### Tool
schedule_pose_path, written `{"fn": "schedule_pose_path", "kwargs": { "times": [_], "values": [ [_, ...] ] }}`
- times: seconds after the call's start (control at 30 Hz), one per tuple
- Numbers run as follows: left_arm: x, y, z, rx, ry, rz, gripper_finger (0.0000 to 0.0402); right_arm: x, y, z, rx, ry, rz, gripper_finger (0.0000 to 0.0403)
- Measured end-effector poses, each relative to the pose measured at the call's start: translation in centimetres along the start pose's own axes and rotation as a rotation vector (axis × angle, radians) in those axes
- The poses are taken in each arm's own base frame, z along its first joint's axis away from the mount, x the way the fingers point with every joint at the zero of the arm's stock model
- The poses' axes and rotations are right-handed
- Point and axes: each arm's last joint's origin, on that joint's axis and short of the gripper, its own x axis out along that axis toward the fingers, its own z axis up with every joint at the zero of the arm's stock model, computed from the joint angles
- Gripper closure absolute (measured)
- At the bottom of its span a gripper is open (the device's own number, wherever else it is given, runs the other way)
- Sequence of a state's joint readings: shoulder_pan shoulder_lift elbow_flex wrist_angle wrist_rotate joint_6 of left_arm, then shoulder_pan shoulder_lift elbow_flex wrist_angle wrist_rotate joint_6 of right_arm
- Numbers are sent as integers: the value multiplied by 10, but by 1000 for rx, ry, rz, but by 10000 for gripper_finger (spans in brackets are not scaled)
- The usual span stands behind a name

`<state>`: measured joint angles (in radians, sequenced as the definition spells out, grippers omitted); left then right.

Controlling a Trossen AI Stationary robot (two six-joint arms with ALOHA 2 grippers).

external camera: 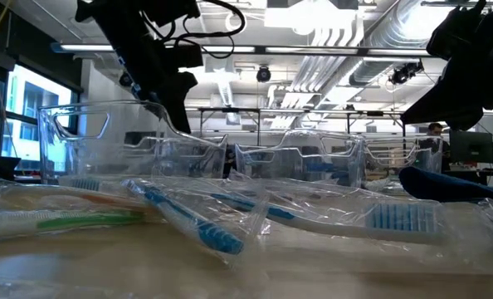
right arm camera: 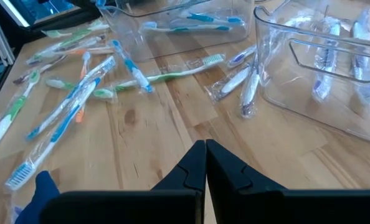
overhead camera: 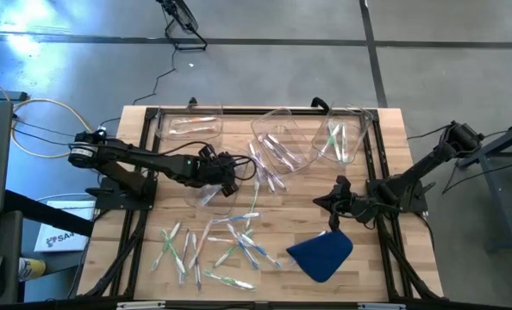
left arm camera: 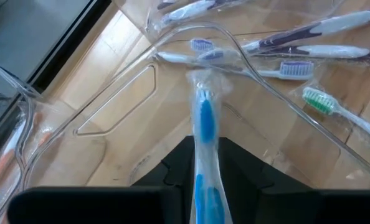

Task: Pick & Place Toothbrushes
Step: Put the blue toothbrush into the bottom transparent bin, then put the green toothbrush into the top right transparent bin

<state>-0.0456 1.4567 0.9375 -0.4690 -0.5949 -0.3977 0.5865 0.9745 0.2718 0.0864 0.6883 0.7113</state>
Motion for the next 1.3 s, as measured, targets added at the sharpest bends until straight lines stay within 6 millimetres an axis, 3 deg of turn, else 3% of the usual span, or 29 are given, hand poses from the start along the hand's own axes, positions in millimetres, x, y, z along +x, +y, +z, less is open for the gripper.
{"fn": "schedule_pose_path", "kwargs": {
  "times": [1.3],
  "values": [
    [0,-1,0,105,15,-41,332,0,5,8,74,-91,18,399]
  ]
}}
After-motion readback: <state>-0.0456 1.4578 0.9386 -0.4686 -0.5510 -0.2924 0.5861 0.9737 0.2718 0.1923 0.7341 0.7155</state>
